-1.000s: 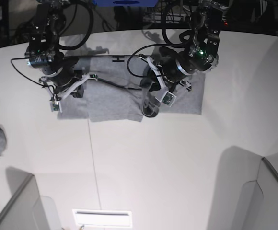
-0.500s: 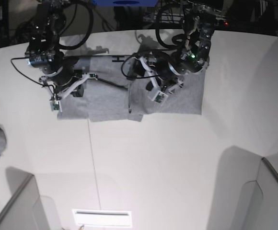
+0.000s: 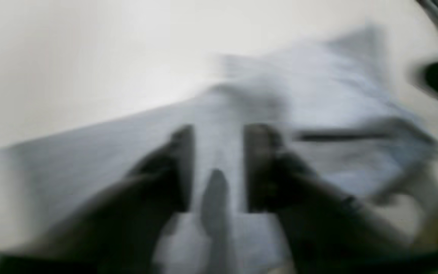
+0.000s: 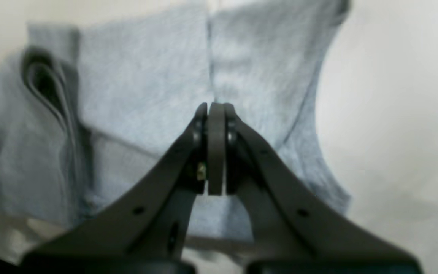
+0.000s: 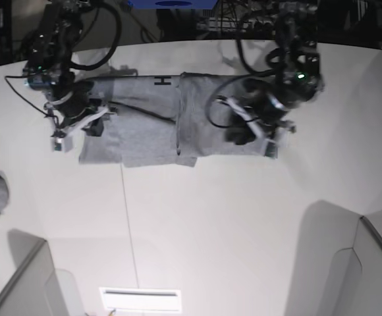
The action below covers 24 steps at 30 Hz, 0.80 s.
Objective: Fold the T-shirt properly
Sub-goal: 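Raise the left gripper away and regrip the collar end with the right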
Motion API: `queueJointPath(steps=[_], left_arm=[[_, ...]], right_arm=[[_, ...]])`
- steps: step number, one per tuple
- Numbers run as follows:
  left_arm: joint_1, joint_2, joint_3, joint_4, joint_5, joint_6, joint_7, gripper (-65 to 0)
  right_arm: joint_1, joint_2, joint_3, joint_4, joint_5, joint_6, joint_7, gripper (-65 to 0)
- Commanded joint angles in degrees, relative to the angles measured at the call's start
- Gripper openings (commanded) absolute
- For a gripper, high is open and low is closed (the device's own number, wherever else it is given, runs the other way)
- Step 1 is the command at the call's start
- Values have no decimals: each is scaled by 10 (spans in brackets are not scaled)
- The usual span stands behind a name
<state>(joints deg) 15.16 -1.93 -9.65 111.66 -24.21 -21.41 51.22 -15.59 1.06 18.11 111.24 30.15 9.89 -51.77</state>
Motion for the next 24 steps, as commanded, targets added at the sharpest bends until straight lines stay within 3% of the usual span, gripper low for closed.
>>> queueJointPath(steps=[1, 4, 5, 7, 9, 10, 12, 13, 17, 21, 24], left_arm=[[9, -12, -35, 10, -6, -2, -1, -650], [27, -25, -122, 9, -6, -3, 14, -650], [41, -26, -157, 9, -6, -7, 12, -650], [64, -26, -225, 8, -6, -39, 11, -650], [77, -24, -300, 8, -6, -91, 11, -650], [78, -23, -335, 8, -6, -120, 11, -650], [79, -22, -408, 7, -6, -175, 13, -650], [78, -22, -438, 3, -6, -186, 14, -650], [77, -25, -522, -8, -6, -186, 13, -650], [77, -27, -551, -21, -5, -186, 13, -650], [78, -28, -552, -32, -5, -186, 13, -650]], right_arm=[[5, 4, 16, 9, 37, 4, 1, -650], [23, 9, 61, -9, 115, 4, -32, -650], [32, 19, 82, -24, 139, 4, -50, -603], [54, 29, 103, -68, 175, 4, -77, -417], [73, 39, 122, -121, 208, 4, -90, -270], [76, 49, 126, -146, 220, 4, -88, -239], [84, 73, 129, -190, 230, 4, -75, -231], [93, 87, 129, -207, 229, 4, -72, -242], [110, 124, 129, -252, 210, 4, -66, -258], [130, 152, 125, -300, 193, 5, -69, -254], [128, 160, 91, -322, 193, 47, -69, -257]])
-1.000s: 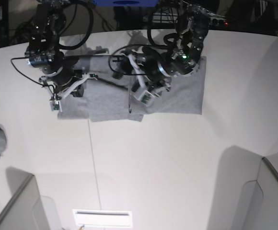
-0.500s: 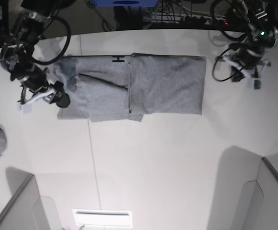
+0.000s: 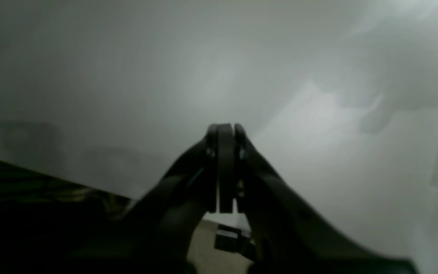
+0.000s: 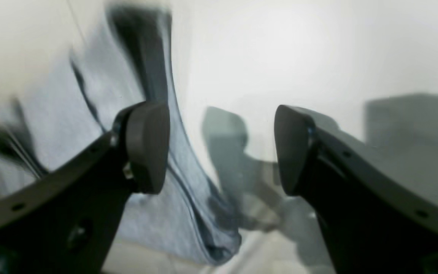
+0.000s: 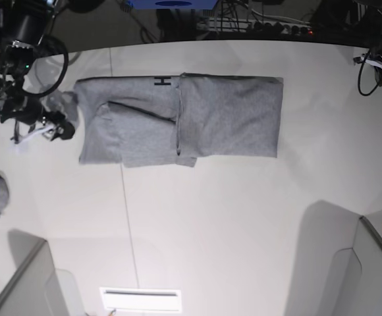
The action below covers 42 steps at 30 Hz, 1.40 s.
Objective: Fold the T-shirt properly
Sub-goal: 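Raise the left gripper away and regrip the collar end with the right, then lift the collar end with the right gripper and fold it over the stack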
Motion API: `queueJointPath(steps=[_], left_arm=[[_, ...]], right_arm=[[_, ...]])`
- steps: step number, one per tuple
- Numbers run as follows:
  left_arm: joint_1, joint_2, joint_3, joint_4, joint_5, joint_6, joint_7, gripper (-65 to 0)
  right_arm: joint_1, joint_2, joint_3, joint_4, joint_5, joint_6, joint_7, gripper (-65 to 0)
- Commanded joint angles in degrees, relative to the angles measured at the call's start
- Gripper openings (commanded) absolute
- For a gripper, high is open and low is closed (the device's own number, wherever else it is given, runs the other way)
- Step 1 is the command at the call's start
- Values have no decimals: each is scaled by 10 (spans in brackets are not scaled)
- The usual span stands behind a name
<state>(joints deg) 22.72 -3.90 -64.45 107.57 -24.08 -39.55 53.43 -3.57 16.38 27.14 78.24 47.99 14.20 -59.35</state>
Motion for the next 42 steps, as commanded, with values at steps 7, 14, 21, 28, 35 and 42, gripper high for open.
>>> queueJointPath(steps=[7, 14, 21, 28, 35, 42], left_arm=[[-2, -8, -3, 4, -6, -4, -9, -650], [-2, -8, -1, 4, -6, -4, -9, -650], [-2, -8, 0, 4, -7, -4, -9, -650], [-2, -7, 2, 4, -7, -4, -9, -650], [-10, -5, 107, 4, -4, -4, -11, -650], [-45, -5, 206, -8, 79, -4, -11, -650]], right_arm=[[-28, -10, -86, 1, 12, 16, 30, -260], [-65, -28, -163, 21, 12, 16, 43, -260], [-69, -29, -204, 22, 12, 15, 49, -260], [-40, -27, -204, -21, 12, 15, 49, -386], [-22, -24, -205, -21, 12, 14, 48, -650], [-11, -11, -204, -15, -24, 11, 48, -650]])
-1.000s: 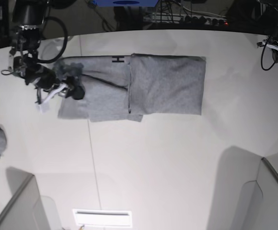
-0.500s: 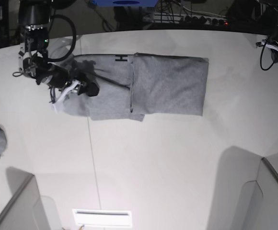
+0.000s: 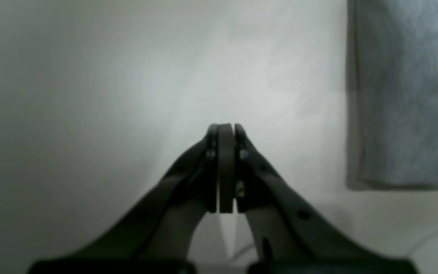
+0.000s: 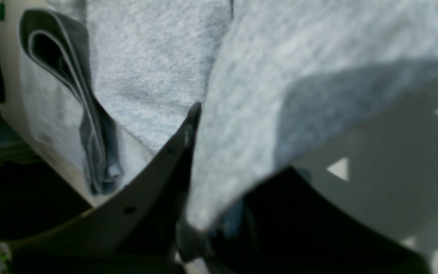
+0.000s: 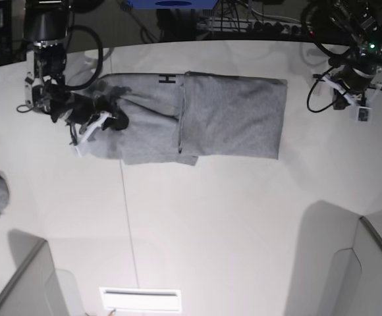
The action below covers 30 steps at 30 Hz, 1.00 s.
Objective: Fold the T-shirt properly
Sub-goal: 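Lift the collar end with the right gripper and fold it over the stack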
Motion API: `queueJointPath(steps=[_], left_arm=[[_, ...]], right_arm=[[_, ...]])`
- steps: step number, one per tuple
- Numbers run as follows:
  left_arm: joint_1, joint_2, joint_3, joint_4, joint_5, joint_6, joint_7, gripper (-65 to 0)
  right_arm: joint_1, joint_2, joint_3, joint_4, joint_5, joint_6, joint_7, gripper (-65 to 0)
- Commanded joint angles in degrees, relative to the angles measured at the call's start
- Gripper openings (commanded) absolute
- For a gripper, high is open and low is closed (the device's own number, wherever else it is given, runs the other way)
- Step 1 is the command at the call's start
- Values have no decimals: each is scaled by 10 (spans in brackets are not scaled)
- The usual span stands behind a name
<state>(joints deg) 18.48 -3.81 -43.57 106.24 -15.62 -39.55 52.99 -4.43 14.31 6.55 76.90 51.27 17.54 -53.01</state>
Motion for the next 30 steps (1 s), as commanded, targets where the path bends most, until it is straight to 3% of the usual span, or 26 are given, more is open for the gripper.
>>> queueJointPath(steps=[1, 4, 6, 15, 23, 30], left_arm=[[-12, -5, 6, -10, 11, -4, -6, -650], [-38, -5, 9, -68, 32, -4, -7, -650], [-43, -6, 11, -85, 32, -4, -7, -650], [-23, -4, 76, -84, 36, -4, -38, -650], [-23, -4, 81, -89, 36, -4, -39, -650], [-23, -4, 84, -89, 36, -4, -39, -650]], right_arm=[[-3, 9, 2, 3, -75, -32, -14, -650], [-7, 7, -1, 39, -128, -60, -7, -650], [-10, -1, 1, 60, -137, -61, -7, -650], [-15, -3, -3, 122, -138, -67, -7, -650], [-30, -5, -3, 211, -138, -67, -7, -650], [-41, -35, -3, 273, -138, -67, -30, -650]])
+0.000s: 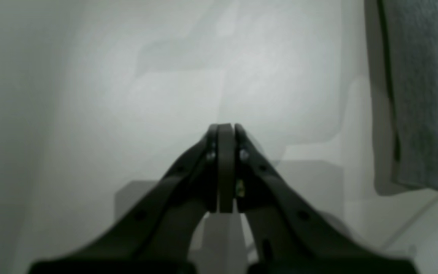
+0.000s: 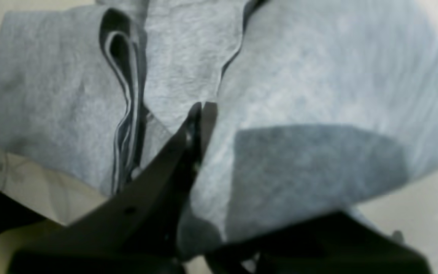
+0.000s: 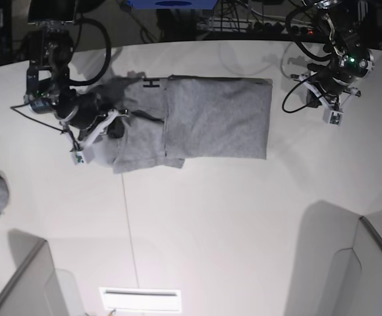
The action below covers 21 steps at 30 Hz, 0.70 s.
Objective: Fold the T-shirt properly
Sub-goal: 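Lift the collar end with the right gripper and fold it over the stack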
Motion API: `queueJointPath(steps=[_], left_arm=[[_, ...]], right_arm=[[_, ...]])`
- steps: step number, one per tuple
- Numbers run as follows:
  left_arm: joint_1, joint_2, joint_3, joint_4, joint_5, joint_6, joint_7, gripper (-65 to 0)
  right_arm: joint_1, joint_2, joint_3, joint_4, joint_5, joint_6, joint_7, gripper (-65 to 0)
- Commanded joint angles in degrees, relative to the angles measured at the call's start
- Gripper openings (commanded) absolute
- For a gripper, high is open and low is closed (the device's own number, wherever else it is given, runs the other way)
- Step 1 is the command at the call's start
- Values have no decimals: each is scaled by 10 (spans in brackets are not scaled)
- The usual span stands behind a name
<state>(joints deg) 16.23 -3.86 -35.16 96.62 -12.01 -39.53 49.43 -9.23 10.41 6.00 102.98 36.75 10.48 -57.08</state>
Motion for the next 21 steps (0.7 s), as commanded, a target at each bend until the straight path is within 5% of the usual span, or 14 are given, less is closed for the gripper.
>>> queueJointPath(steps=[1, 6, 17, 21], left_arm=[[0, -4, -1, 7, 0, -5, -3, -650], [-2, -4, -1, 7, 0, -5, -3, -650], [-6, -4, 8, 6, 1, -5, -4, -650], [-7, -7, 56, 0, 0, 7, -12, -650]], right_arm=[[8, -1, 2, 19, 7, 4, 4, -650], [4, -4, -38, 57, 7, 2, 2, -650], [4, -5, -148, 99, 7, -99, 34, -650], [6, -5, -162, 103, 7, -111, 38, -650]])
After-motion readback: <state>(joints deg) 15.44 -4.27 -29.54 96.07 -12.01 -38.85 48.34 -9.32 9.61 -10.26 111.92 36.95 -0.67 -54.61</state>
